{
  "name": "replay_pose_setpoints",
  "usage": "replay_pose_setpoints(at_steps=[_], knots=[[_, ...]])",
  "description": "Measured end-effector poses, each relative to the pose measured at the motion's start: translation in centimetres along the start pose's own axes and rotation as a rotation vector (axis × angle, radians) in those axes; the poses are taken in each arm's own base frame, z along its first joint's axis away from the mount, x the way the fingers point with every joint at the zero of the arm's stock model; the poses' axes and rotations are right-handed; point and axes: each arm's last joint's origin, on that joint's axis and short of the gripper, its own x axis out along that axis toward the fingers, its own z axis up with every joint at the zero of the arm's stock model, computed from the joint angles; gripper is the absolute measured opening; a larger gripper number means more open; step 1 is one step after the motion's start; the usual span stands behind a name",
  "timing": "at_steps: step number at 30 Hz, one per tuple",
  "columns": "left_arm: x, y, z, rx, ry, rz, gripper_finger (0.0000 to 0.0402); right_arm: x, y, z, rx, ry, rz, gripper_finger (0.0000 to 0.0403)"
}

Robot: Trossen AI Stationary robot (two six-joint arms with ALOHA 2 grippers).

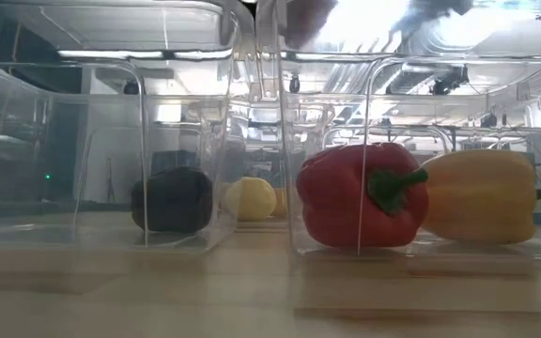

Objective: Sort produce into baskets
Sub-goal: Put the red bell pepper into the bottom right transparent bin, then put the yellow lemon into the top center transparent bin

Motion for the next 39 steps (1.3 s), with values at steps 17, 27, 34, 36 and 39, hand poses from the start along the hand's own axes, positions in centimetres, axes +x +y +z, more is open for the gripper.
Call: replay_pose_setpoints(at_steps=[17, 27, 34, 36, 39], knots=[[4.6, -1.3, -0.9, -0.163, 0.028, -0.111, 0.0271, -2.6, 0.1, 4.3, -0.148, -0.063, 0.046, 0.0325], [4.4, -2.0, -1.4, -0.142, 0.118, -0.261, 0.0342, -2.7, 0.3, 4.2, -0.097, -0.05, 0.076, 0.0325], [-0.2, -1.3, -0.3, -0.13, 0.18, -0.257, 0.0368, -2.9, 0.9, 4.7, 0.02, -0.079, 0.131, 0.0325], [-2.5, -1.8, -0.2, -0.087, 0.19, -0.211, 0.0368, -2.9, 1.1, 4.7, 0.056, -0.074, 0.146, 0.0325], [-6.5, -3.5, -0.3, -0.007, 0.163, -0.146, 0.0368, -2.8, 1.3, 4.6, 0.112, -0.056, 0.158, 0.0325]])
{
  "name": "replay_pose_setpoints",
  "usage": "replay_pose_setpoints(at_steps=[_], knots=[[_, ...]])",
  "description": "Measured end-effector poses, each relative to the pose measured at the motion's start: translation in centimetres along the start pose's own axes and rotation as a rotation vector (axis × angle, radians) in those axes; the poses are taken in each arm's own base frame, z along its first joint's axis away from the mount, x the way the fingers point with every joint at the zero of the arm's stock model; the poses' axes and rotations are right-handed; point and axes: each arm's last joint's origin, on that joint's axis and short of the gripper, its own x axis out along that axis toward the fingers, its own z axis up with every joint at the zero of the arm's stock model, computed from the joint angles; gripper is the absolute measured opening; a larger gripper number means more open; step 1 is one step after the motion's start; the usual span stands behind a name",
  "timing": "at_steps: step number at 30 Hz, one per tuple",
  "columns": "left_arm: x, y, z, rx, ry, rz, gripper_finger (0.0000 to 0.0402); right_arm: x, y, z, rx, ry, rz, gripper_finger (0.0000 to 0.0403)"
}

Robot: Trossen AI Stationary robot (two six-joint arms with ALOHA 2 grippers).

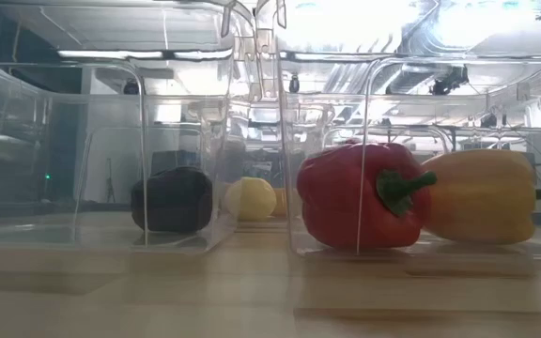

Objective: Sort produce into baskets
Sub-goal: Put the yellow lemon into the top center transparent bin

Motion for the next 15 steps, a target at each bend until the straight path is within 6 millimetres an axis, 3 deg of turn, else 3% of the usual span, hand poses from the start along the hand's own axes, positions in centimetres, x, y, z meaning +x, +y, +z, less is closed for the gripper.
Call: replay_pose_setpoints(at_steps=[6, 10, 15], knots=[[-5.4, -3.8, -3.1, 0.075, 0.029, 0.136, 0.0368, 0.4, 0.3, -0.4, 0.058, 0.034, 0.014, 0.0325], [-7.4, -4.7, -6.2, -0.136, 0.13, 0.3, 0.0367, 0.8, 0.7, -0.9, 0.064, 0.061, 0.02, 0.0325], [-8.5, -5.4, -9.9, -0.391, 0.397, 0.456, 0.0367, 1.2, 1.0, -1.4, 0.047, 0.1, 0.031, 0.0325]])
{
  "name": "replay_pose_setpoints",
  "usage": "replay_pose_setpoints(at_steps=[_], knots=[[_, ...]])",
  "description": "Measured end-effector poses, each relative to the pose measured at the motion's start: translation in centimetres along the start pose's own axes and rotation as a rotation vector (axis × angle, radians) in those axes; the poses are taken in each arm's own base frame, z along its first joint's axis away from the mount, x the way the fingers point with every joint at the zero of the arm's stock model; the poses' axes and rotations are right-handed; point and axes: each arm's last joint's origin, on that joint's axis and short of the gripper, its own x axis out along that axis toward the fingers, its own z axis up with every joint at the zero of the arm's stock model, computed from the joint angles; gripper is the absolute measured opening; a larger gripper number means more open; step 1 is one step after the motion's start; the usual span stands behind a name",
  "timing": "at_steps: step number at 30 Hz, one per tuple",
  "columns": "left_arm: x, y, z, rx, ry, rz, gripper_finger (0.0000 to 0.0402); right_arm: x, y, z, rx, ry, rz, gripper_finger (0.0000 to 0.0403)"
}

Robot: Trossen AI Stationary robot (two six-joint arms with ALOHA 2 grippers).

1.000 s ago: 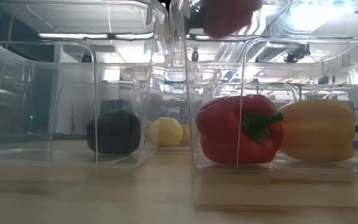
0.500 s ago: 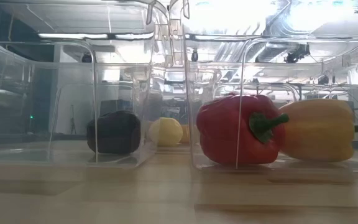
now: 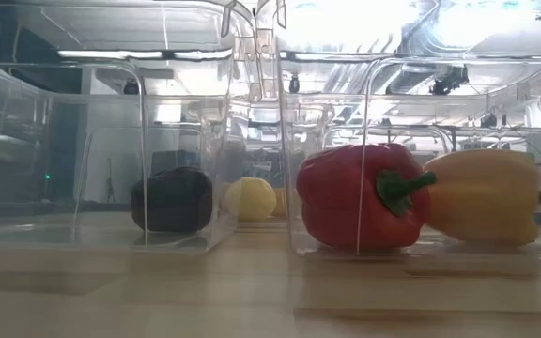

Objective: Sort produce into baskets
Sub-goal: Put the yellow lemon into the top center transparent bin

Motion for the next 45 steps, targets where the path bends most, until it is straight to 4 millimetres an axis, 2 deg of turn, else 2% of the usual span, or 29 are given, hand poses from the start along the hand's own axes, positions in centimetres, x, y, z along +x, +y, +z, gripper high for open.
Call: replay_pose_setpoints(at_steps=[3, 7, 15, 19, 26, 30, 35, 45], knots=[[0.5, -0.5, -1.9, -0.048, 0.187, 0.075, 0.0367, 0.3, 0.2, -0.3, -0.015, 0.032, 0.01, 0.0325], [1.2, -2.1, -4.2, -0.042, 0.371, 0.093, 0.0367, 0.3, 0.1, -0.6, -0.03, 0.08, 0.024, 0.0325], [3.6, -6.0, -8.0, -0.157, 0.508, 0.134, 0.0367, 0.3, -0.2, -0.9, -0.065, 0.134, 0.012, 0.0325], [5.9, -7.5, -9.4, -0.164, 0.554, 0.228, 0.0367, 0.3, -0.2, -0.9, -0.107, 0.139, 0.017, 0.0325], [10.7, -9.3, -10.7, -0.034, 0.663, 0.329, 0.0367, 0.3, -0.2, -0.9, -0.135, 0.141, 0.019, 0.0325], [12.6, -9.5, -10.7, 0.014, 0.684, 0.361, 0.0367, 0.3, -0.2, -0.9, -0.135, 0.143, 0.02, 0.0325], [13.5, -7.6, -11.5, -0.015, 0.745, 0.43, 0.0367, 0.3, -0.2, -1.0, -0.135, 0.156, 0.03, 0.0325], [14.5, -7.3, -12.3, -0.065, 0.726, 0.312, 0.0367, 0.3, -0.2, -1.0, -0.135, 0.163, 0.035, 0.0325]])
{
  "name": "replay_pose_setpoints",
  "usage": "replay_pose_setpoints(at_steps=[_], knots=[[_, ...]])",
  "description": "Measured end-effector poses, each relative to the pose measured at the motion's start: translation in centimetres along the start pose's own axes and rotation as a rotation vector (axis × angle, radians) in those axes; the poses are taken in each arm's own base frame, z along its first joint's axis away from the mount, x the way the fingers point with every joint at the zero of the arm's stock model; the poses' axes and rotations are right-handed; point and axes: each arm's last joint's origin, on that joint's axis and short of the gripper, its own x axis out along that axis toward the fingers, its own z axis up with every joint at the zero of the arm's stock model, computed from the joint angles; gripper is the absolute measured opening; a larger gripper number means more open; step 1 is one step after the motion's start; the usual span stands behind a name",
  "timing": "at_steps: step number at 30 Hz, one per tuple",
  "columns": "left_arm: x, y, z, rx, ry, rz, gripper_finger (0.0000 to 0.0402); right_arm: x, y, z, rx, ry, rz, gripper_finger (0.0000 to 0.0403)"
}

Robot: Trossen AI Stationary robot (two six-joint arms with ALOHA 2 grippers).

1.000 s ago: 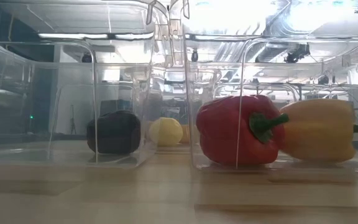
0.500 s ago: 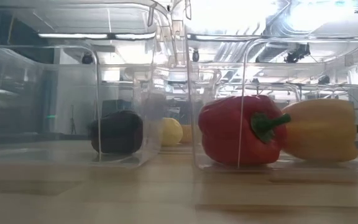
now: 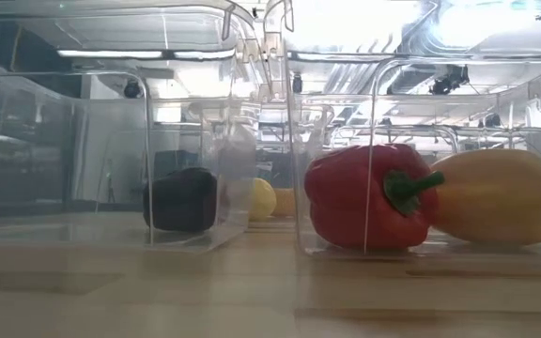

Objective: Sort produce into baskets
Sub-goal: Put the yellow lemon into the top center transparent bin

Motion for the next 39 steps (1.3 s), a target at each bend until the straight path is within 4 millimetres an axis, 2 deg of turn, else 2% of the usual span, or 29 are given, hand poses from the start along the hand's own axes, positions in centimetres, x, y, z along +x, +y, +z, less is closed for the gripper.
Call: replay_pose_setpoints(at_steps=[6, 11, 14, 18, 20, 23, 27, 32, 36, 39], knots=[[2.0, 0.9, 0.2, -0.035, 0.051, 0.029, 0.0367, 0.0, 0.0, 0.0, 0.0, -0.002, -0.002, 0.0325], [2.2, 1.0, 0.3, 0.013, 0.033, 0.034, 0.0362, 0.0, 0.0, 0.0, 0.0, -0.002, -0.002, 0.0325], [1.9, 0.8, 0.3, 0.049, 0.001, 0.029, 0.0336, 0.0, 0.0, 0.0, -0.001, -0.002, -0.003, 0.0325], [1.7, 0.9, 0.2, 0.087, -0.003, 0.021, 0.0278, 0.0, -0.1, -0.1, -0.007, 0.003, -0.009, 0.0325], [1.0, 1.2, 0.0, 0.115, -0.016, -0.01, 0.0264, 0.0, -0.1, -0.1, -0.008, 0.005, -0.011, 0.0325], [-1.9, 1.8, -1.0, 0.174, -0.077, -0.121, 0.0264, 0.0, -0.1, -0.1, -0.009, 0.006, -0.012, 0.0325], [-7.2, 3.7, -2.8, 0.229, -0.234, -0.342, 0.0268, 0.0, -0.2, -0.1, -0.012, 0.009, -0.016, 0.0325], [-14.0, 7.4, -4.1, 0.186, -0.67, -0.626, 0.0284, 0.0, -0.2, -0.2, -0.017, 0.012, -0.021, 0.0325], [-17.8, 9.7, -2.9, 0.081, -1.034, -0.704, 0.0286, 0.0, -0.2, -0.2, -0.016, 0.019, -0.016, 0.0325], [-19.6, 10.2, -0.7, 0.076, -1.193, -0.67, 0.0287, 0.0, -0.1, -0.3, -0.013, 0.044, 0.004, 0.0325]])
